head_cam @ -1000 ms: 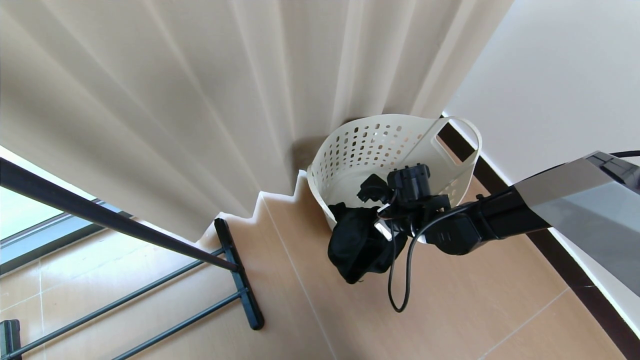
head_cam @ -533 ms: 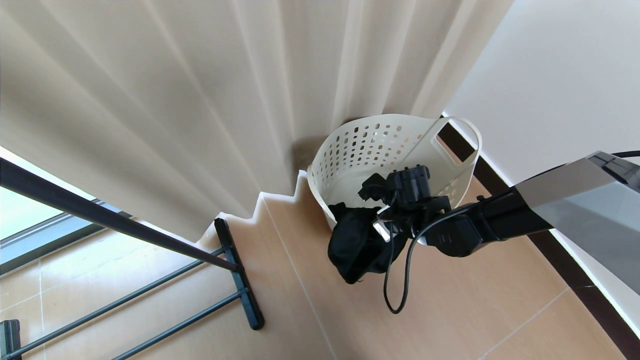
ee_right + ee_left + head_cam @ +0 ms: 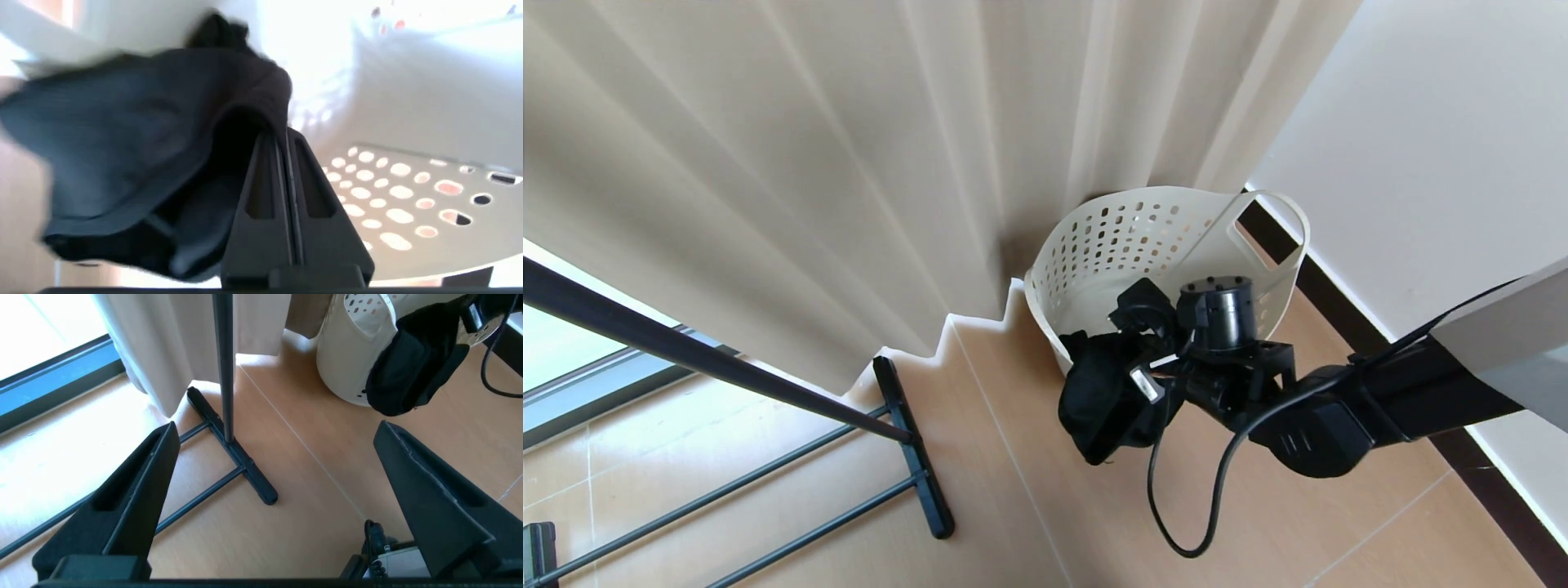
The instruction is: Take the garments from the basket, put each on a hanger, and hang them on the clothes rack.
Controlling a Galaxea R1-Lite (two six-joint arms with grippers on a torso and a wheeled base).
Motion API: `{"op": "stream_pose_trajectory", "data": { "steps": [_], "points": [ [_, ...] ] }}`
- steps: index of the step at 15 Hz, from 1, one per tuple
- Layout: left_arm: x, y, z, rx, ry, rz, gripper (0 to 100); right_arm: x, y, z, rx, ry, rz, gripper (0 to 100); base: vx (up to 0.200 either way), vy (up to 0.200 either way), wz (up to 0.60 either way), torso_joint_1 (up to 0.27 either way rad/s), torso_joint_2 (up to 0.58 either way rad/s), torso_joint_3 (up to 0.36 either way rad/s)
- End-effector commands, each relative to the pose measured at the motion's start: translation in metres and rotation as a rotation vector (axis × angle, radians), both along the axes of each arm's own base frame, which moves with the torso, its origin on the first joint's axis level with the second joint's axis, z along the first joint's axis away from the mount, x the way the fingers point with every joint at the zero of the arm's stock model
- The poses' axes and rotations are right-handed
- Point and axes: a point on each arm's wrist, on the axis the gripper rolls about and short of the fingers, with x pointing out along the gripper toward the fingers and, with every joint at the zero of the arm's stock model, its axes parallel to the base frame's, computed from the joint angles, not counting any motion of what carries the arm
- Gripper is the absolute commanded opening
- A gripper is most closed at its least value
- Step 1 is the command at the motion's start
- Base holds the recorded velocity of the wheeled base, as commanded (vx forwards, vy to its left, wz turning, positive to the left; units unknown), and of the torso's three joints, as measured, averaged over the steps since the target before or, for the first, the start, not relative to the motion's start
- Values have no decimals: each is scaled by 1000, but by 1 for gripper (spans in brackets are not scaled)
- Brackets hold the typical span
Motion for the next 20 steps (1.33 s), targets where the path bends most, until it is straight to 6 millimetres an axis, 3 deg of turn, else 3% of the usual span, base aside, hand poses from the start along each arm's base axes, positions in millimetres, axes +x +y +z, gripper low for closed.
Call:
{"op": "stream_pose_trajectory", "data": {
  "steps": [1,3,7,12,20],
  "points": [
    [0,0,0,0,0,0,100,-35,-3,24,35,-63,50,0,0,0,0,0,0,0],
    [0,0,0,0,0,0,100,-58,-6,35,72,-112,85,0,0,0,0,0,0,0],
    [0,0,0,1,0,-2,100,-93,2,19,55,-176,187,0,0,0,0,0,0,0],
    [0,0,0,2,1,-3,100,-113,6,31,76,-238,242,0,0,0,0,0,0,0],
    [0,0,0,0,2,-3,100,-121,-2,46,104,-276,245,0,0,0,0,1,1,92]
  ]
}}
